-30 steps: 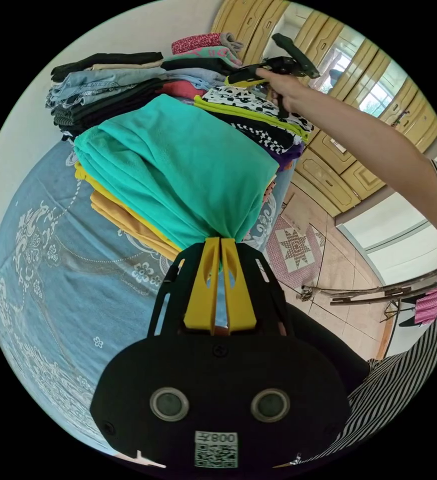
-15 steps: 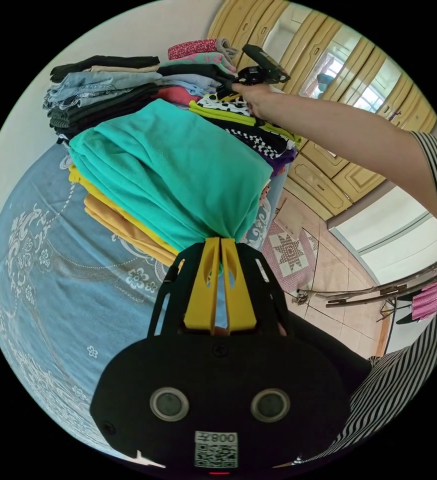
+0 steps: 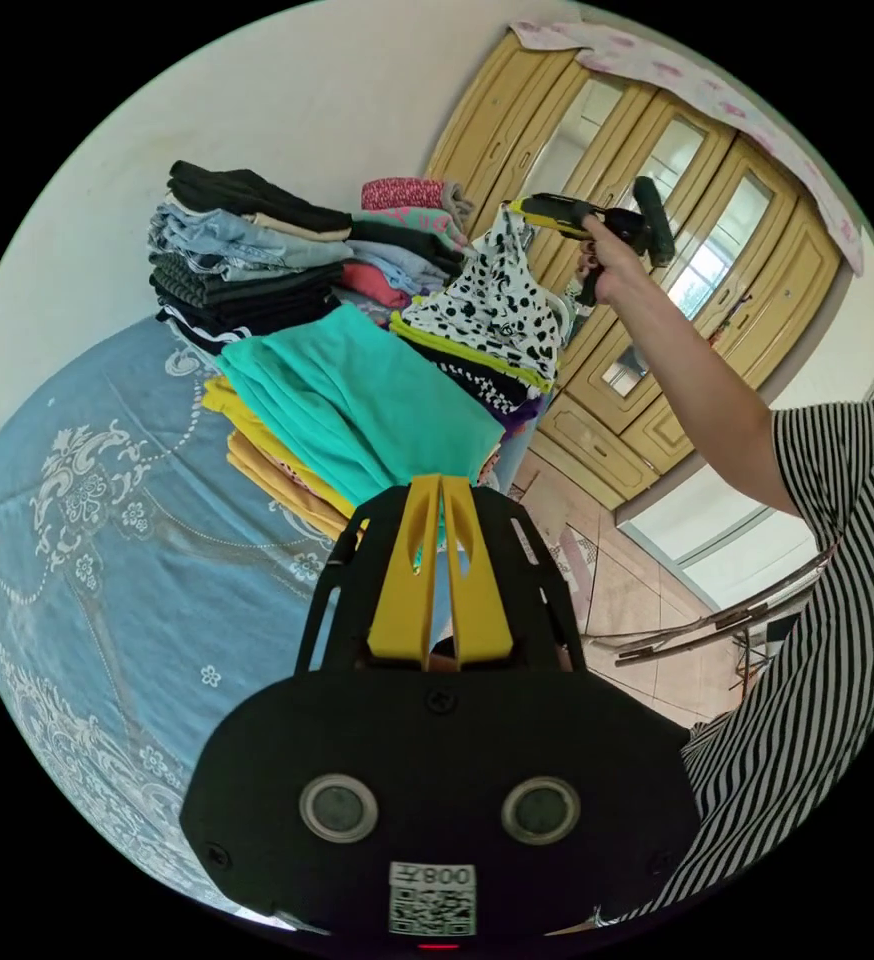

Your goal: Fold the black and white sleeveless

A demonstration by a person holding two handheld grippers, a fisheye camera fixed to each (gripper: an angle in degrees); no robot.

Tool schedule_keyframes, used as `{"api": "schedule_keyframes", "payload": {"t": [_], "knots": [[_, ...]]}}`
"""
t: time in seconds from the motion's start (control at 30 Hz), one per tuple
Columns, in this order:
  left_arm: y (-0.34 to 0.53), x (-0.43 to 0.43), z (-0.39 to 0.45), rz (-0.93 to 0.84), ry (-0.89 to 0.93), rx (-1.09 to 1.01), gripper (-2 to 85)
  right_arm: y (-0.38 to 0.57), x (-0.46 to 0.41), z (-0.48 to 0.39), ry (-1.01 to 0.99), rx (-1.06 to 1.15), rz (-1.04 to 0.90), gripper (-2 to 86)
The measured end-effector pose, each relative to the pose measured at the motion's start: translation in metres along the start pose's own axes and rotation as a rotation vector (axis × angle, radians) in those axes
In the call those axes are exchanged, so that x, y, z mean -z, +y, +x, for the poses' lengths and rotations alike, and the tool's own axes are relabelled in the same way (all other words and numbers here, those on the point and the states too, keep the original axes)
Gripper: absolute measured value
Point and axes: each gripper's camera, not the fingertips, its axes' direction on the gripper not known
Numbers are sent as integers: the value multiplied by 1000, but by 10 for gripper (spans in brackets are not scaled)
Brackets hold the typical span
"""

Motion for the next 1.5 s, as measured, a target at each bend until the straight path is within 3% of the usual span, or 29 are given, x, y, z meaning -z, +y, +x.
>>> {"api": "schedule_keyframes", "payload": {"t": [0.43, 0.73, 1.23, 1.5], "knots": [[-25, 189, -7, 244, -58, 0, 2, -77, 253, -173, -271, 292, 262, 6], [-28, 299, -33, 421, -72, 15, 23, -90, 372, -257, -505, 365, 350, 6], [-80, 262, -61, 285, 102, -117, 83, -71, 454, -351, -805, 476, 271, 5], [-121, 238, -62, 254, 110, -206, 103, -69, 473, -374, -864, 488, 249, 6]]}}
